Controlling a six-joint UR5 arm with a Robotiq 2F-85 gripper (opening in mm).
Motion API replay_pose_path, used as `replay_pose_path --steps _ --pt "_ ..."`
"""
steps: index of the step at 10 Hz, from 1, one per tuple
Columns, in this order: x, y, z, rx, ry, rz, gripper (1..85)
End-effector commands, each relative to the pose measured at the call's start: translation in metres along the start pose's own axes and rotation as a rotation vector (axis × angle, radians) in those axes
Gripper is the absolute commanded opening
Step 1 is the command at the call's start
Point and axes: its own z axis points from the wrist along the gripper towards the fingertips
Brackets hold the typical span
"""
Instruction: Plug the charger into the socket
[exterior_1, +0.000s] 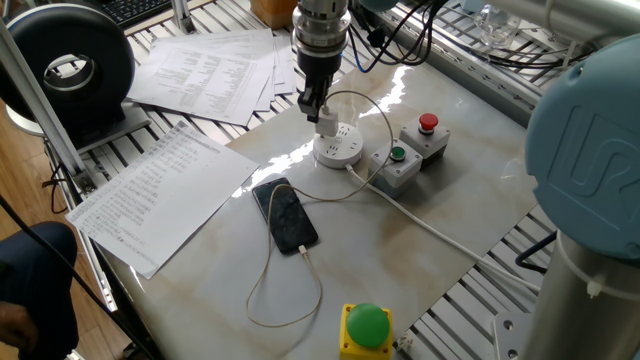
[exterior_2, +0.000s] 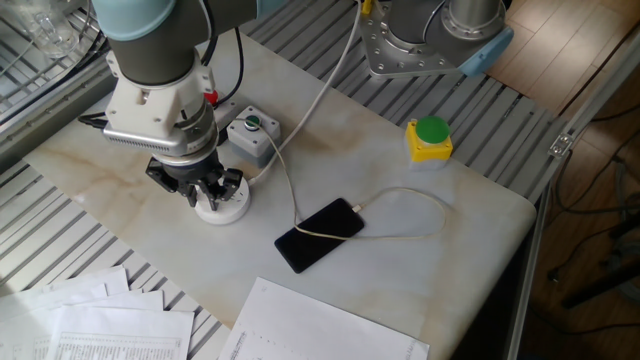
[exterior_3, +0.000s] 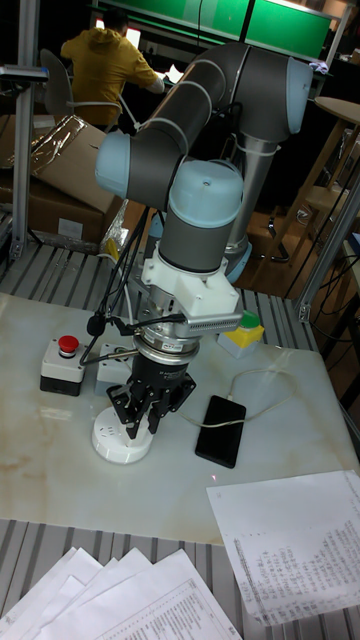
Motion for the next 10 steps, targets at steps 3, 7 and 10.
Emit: replay_pose_path --steps 3,7,10 --pt "-0.0074 0.0025 0.0003 -0.013 -0.024 -0.027 1.0" --pt "-0.008 -0.0003 0.0013 -0.009 -0.027 -0.041 1.0" --pt "-0.0055 -0.0028 0.0025 -0.008 -0.028 -0.047 1.0"
